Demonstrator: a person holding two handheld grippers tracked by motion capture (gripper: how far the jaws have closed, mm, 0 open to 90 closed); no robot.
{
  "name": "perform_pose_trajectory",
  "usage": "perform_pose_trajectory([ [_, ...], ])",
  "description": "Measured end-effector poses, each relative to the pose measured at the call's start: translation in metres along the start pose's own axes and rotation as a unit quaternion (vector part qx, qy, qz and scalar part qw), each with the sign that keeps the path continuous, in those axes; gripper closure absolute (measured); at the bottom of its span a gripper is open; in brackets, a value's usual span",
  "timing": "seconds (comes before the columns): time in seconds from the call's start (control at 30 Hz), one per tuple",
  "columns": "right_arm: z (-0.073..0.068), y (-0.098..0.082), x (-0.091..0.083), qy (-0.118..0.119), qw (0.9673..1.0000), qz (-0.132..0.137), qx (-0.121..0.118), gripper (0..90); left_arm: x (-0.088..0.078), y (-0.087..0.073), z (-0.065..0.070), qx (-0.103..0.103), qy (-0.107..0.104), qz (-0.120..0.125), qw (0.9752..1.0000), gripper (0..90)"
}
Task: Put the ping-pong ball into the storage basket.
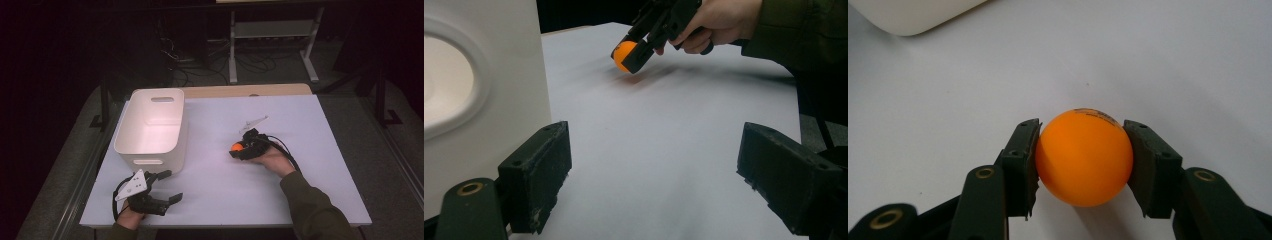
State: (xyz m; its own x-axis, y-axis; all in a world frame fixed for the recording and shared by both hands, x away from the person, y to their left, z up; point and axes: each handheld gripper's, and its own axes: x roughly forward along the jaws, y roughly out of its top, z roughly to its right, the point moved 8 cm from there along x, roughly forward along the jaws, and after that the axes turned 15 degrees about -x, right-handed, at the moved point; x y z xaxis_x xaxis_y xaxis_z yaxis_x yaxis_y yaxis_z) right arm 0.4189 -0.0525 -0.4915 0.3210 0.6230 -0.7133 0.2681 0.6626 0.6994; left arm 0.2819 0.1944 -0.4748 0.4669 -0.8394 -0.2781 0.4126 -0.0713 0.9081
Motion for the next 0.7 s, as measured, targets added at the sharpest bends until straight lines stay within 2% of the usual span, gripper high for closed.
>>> perform_pose_trajectory([
  [0.7, -0.022, 0.011, 0.008, 0.029, 0.9995, 0.001, -0.015, 49.9, 0.000, 0.000, 0.000, -0.002, 0.000, 0.000, 1.0000, 14.0],
])
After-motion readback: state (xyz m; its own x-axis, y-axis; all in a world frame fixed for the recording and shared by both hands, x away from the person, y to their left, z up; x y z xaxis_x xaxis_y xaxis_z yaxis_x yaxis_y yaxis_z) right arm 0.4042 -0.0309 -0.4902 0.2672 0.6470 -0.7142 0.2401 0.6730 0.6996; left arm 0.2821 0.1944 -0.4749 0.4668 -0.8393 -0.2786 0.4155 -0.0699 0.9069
